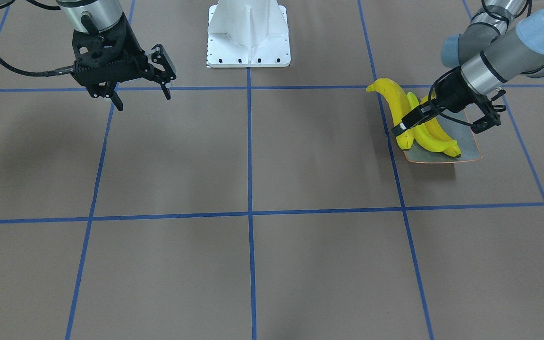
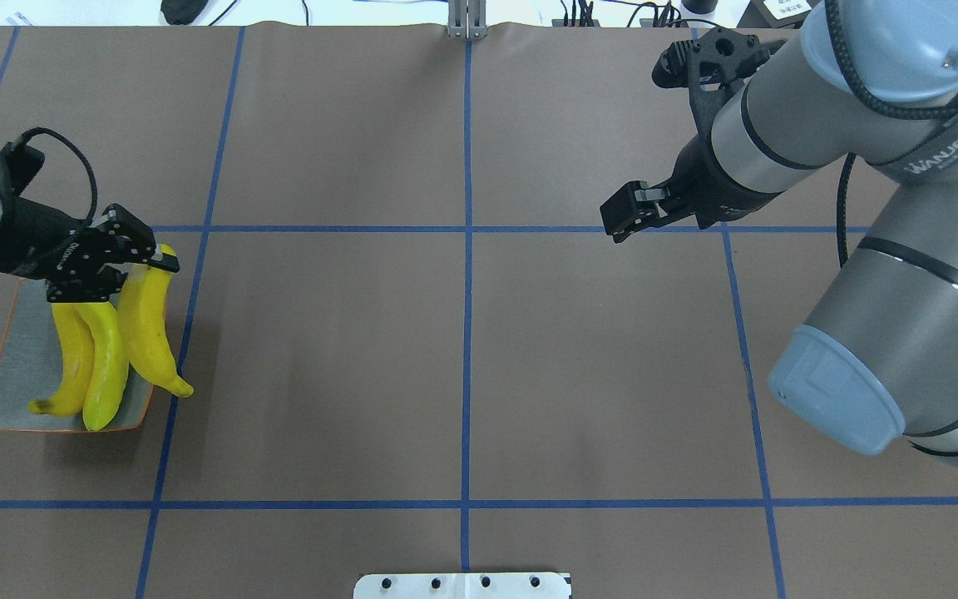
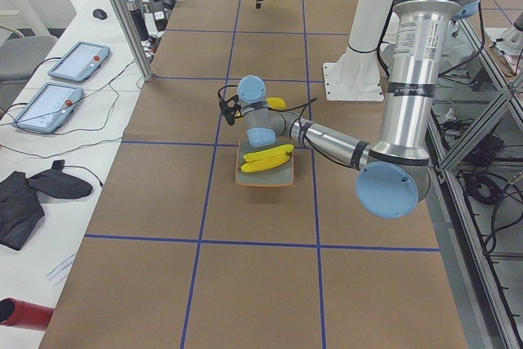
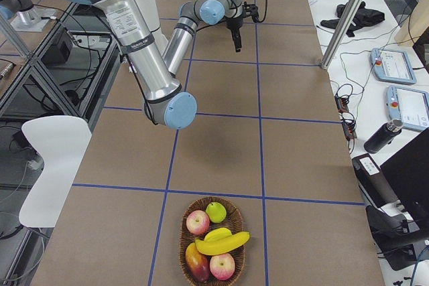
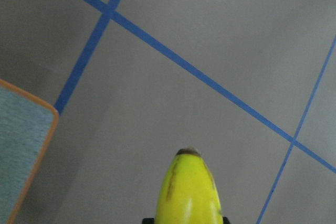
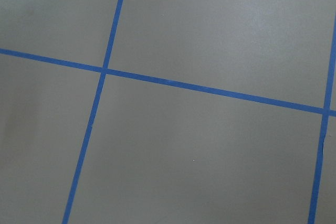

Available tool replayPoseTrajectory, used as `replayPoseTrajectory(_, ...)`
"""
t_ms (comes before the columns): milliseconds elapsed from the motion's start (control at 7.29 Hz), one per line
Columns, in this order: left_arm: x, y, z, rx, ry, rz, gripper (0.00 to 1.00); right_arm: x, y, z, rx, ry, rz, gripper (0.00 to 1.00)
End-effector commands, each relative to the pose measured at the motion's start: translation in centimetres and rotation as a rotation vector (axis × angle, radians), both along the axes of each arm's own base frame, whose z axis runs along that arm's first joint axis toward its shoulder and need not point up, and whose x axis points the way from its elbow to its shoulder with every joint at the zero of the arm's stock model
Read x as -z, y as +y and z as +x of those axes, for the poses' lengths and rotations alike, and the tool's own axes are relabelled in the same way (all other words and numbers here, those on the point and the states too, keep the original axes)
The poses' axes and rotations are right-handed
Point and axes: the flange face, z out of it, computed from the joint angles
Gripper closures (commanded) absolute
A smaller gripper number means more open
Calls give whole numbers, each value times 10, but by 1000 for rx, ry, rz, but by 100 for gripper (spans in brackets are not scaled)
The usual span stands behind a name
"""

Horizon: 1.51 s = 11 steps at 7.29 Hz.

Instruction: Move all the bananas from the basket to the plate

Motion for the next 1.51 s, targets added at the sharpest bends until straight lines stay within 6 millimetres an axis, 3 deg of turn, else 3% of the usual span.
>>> replayPoseTrajectory(0,-22,-22,-80,69,5,-48,100,-2,1,1,0,1,-1,1)
replayPoseTrajectory(137,-28,-27,-85,93,-16,-52,100,-4,0,0,-1,4,-6,1)
replayPoseTrajectory(412,-30,-40,-77,204,-101,-49,100,-5,0,0,-3,8,-4,1)
replayPoseTrajectory(686,-22,-52,-81,275,-226,123,100,-5,0,0,-6,9,-1,1)
replayPoseTrajectory(823,-7,-56,-91,250,-394,191,100,-8,1,0,-6,13,-3,1)
replayPoseTrajectory(960,38,-70,-94,210,-556,260,100,-10,1,1,-6,15,-7,1)
replayPoseTrajectory(1098,58,-76,-94,207,-657,248,100,-13,2,1,-5,19,-10,1)
replayPoseTrajectory(1235,56,-73,-86,190,-703,266,100,-16,1,1,-6,23,-12,1)
replayPoseTrajectory(1372,42,-68,-68,153,-811,287,100,-23,2,1,-6,30,-18,1)
